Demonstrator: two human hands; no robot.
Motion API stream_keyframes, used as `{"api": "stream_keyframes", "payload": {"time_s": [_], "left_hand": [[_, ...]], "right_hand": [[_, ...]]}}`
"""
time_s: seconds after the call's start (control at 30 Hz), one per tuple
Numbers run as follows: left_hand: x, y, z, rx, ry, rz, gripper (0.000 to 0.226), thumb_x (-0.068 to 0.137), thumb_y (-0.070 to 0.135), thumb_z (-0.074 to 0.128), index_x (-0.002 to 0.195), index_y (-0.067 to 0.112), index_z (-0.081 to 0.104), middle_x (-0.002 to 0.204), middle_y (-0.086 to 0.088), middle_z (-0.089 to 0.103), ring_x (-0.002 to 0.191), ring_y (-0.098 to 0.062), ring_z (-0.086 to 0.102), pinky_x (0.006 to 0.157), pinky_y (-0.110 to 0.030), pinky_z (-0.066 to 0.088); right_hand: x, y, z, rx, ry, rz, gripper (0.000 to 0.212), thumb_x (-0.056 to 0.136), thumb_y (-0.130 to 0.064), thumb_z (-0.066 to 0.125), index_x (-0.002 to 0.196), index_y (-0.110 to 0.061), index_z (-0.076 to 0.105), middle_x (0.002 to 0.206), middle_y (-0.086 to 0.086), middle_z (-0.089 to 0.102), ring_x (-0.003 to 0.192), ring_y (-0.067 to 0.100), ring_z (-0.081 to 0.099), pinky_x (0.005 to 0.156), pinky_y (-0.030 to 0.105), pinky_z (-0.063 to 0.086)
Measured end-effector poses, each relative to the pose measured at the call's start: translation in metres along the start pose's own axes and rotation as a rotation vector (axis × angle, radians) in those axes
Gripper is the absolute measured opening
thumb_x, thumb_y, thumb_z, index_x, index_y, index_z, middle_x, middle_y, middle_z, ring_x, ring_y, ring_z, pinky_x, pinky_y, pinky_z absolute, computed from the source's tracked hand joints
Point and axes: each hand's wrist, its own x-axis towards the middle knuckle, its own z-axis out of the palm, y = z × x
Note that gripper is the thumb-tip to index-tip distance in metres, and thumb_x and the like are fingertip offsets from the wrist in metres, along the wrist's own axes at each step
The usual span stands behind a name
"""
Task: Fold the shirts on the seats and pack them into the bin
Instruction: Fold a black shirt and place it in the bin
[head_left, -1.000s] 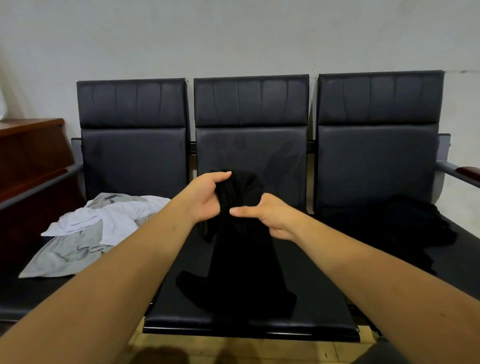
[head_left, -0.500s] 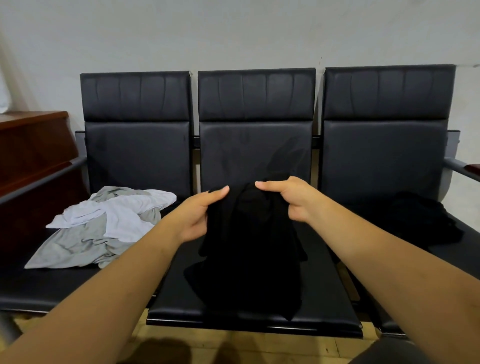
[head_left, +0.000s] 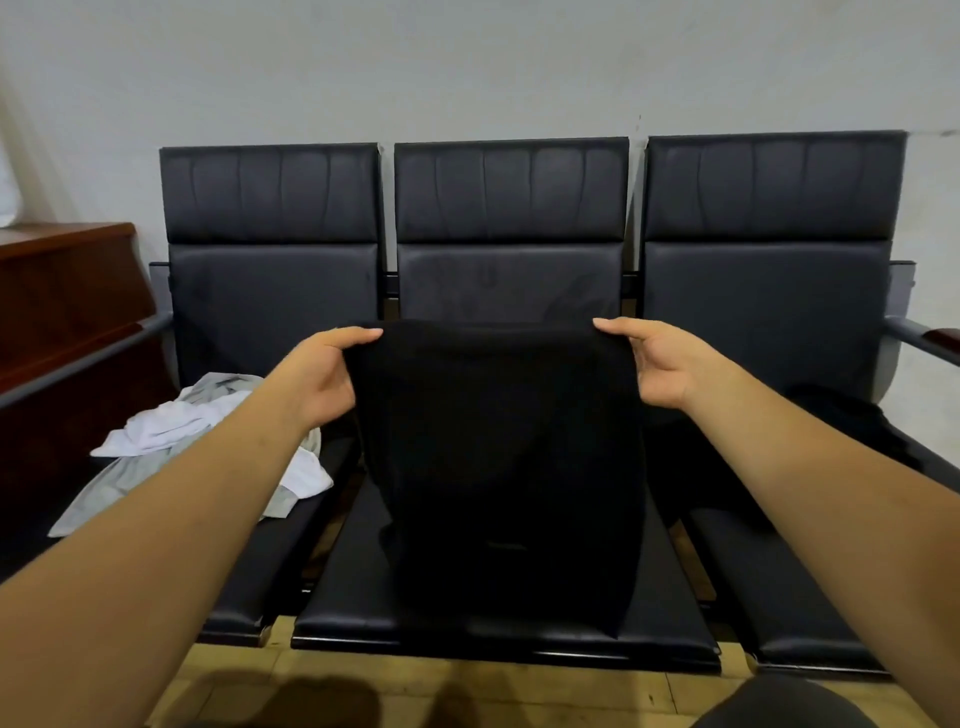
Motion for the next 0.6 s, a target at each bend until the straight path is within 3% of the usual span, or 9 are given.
{"api": "stream_keyframes", "payload": {"time_s": [0.07, 0.13, 0.2, 0.3, 0.37, 0.43, 0.5, 0.6], "left_hand": [[0.006, 0.005, -0.008, 0.044, -0.009, 0.02, 0.039, 0.092, 0.004, 0.061, 0.131, 0.003, 0.062, 0.124, -0.017, 0.07, 0.109, -0.029, 0.071, 0.079, -0.037, 0.061], [0.01, 0.009, -0.015, 0.128, 0.003, -0.025, 0.047, 0.086, 0.002, 0.065, 0.132, 0.0, 0.061, 0.125, -0.019, 0.069, 0.108, -0.029, 0.071, 0.079, -0.036, 0.063], [0.012, 0.012, -0.022, 0.292, 0.009, -0.134, 0.051, 0.079, 0.005, 0.07, 0.128, -0.003, 0.063, 0.126, -0.019, 0.068, 0.109, -0.029, 0.07, 0.089, -0.037, 0.06], [0.016, 0.012, -0.034, 0.594, 0.015, -0.211, 0.038, 0.084, 0.008, 0.074, 0.119, -0.004, 0.067, 0.119, -0.018, 0.072, 0.113, -0.031, 0.068, 0.104, -0.042, 0.051], [0.016, 0.01, -0.037, 0.692, 0.021, -0.198, 0.031, 0.091, 0.013, 0.071, 0.118, -0.002, 0.069, 0.114, -0.014, 0.074, 0.111, -0.029, 0.069, 0.098, -0.04, 0.053], [0.013, 0.007, -0.035, 0.693, 0.03, -0.17, 0.027, 0.098, 0.021, 0.064, 0.119, 0.004, 0.067, 0.113, -0.01, 0.075, 0.107, -0.025, 0.069, 0.088, -0.036, 0.054], [0.011, 0.003, -0.033, 0.602, 0.025, -0.153, 0.027, 0.102, 0.024, 0.057, 0.121, 0.007, 0.066, 0.118, -0.01, 0.074, 0.109, -0.024, 0.069, 0.09, -0.039, 0.054], [0.009, 0.002, -0.03, 0.331, 0.075, -0.153, 0.026, 0.099, 0.019, 0.061, 0.119, 0.005, 0.068, 0.117, -0.012, 0.074, 0.106, -0.025, 0.07, 0.089, -0.039, 0.055]], "right_hand": [[0.001, 0.002, -0.008, 0.02, -0.014, -0.019, 0.027, 0.093, -0.014, 0.063, 0.118, -0.006, 0.069, 0.119, 0.012, 0.073, 0.109, 0.027, 0.071, 0.088, 0.041, 0.061], [0.004, 0.005, -0.012, -0.036, -0.006, -0.026, 0.017, 0.093, -0.007, 0.063, 0.109, -0.009, 0.069, 0.118, 0.013, 0.073, 0.105, 0.028, 0.073, 0.081, 0.042, 0.062], [0.008, 0.007, -0.016, -0.076, 0.045, -0.052, 0.015, 0.092, -0.002, 0.064, 0.102, -0.012, 0.066, 0.119, 0.013, 0.072, 0.101, 0.027, 0.073, 0.076, 0.04, 0.063], [0.012, 0.008, -0.023, -0.137, 0.103, -0.038, 0.029, 0.091, -0.005, 0.068, 0.118, -0.012, 0.063, 0.121, 0.014, 0.071, 0.103, 0.028, 0.073, 0.082, 0.042, 0.061], [0.012, 0.007, -0.027, -0.204, 0.131, 0.01, 0.036, 0.09, -0.009, 0.072, 0.124, -0.013, 0.061, 0.12, 0.014, 0.072, 0.103, 0.03, 0.072, 0.088, 0.047, 0.059], [0.01, 0.007, -0.029, -0.221, 0.125, 0.068, 0.038, 0.088, -0.011, 0.073, 0.124, -0.009, 0.061, 0.123, 0.014, 0.071, 0.106, 0.031, 0.071, 0.09, 0.048, 0.058], [0.007, 0.008, -0.03, -0.148, 0.093, 0.082, 0.034, 0.091, -0.01, 0.066, 0.124, -0.003, 0.064, 0.122, 0.014, 0.071, 0.108, 0.031, 0.071, 0.089, 0.046, 0.059], [0.007, 0.013, -0.035, 0.003, 0.098, 0.061, 0.039, 0.085, -0.006, 0.064, 0.124, -0.001, 0.064, 0.117, 0.018, 0.072, 0.101, 0.03, 0.073, 0.076, 0.043, 0.063]]}}
